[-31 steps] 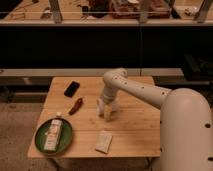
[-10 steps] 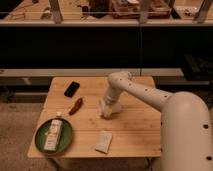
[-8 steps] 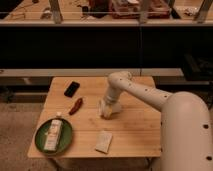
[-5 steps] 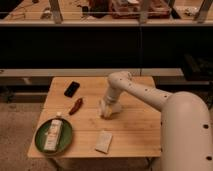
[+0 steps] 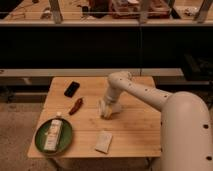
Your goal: Pick up the ceramic cup
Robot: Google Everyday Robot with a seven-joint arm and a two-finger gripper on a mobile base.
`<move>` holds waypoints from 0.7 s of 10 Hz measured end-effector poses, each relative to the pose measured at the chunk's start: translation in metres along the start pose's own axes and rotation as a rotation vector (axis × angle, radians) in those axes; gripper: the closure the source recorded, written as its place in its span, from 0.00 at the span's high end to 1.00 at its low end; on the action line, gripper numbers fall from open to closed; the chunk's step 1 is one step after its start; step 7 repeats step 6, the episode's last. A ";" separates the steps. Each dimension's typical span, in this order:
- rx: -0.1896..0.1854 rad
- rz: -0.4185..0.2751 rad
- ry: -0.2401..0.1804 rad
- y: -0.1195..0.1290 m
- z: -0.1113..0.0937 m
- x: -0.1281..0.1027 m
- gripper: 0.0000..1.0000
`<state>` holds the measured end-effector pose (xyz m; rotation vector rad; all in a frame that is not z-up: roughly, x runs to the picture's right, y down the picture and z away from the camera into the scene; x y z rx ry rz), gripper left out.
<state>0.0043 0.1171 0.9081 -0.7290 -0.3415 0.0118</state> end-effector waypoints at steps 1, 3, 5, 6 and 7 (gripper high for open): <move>0.001 -0.003 0.008 0.002 -0.005 -0.003 0.00; 0.031 -0.003 0.012 -0.001 -0.035 -0.015 0.00; 0.041 -0.008 0.014 -0.001 -0.068 -0.027 0.00; 0.050 -0.017 0.015 -0.002 -0.092 -0.037 0.00; 0.050 -0.017 0.015 -0.002 -0.092 -0.037 0.00</move>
